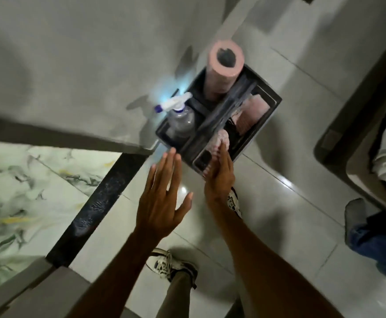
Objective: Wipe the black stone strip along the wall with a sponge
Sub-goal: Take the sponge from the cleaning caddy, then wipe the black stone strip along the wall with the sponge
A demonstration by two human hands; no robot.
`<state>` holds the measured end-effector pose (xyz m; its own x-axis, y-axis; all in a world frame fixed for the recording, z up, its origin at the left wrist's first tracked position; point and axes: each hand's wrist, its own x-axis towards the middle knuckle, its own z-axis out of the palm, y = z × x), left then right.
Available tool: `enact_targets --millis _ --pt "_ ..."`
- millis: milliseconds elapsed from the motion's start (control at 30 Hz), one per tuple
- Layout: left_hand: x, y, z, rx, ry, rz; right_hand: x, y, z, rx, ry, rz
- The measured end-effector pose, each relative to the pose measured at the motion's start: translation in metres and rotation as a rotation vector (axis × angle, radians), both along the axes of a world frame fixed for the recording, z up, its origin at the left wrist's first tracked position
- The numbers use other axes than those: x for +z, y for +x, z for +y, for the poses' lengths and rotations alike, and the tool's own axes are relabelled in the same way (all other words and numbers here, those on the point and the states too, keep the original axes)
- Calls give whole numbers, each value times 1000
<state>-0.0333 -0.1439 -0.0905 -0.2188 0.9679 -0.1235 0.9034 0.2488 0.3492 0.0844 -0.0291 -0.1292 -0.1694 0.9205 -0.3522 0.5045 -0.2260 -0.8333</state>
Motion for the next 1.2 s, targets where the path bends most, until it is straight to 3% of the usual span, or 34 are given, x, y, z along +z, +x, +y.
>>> enact_targets --millis 67,233,367,433,633,767,1000,1200 --pt "17 -8 -45 165 -42 11 29 -8 -36 -45 -15 16" --pt "38 -38 -174 404 -145 -5 70 -45 -136 140 -44 -33" --pt "17 -64 -267 467 -241 -30 82 -98 -200 134 -272 125" --pt "-9 -73 -303 553 -289 -52 57 -124 -223 202 -289 127" --pt "-120 -78 -363 745 -338 -133 -69 -189 -271 599 25 -30" --pt "-220 -75 -382 826 -355 -207 -182 -213 -291 691 10 -121" --pt "-435 -78 -383 751 -404 -226 -376 -244 -297 685 153 -210" --pt "-571 -103 -391 785 -272 -145 -504 -264 -288 966 334 -235"
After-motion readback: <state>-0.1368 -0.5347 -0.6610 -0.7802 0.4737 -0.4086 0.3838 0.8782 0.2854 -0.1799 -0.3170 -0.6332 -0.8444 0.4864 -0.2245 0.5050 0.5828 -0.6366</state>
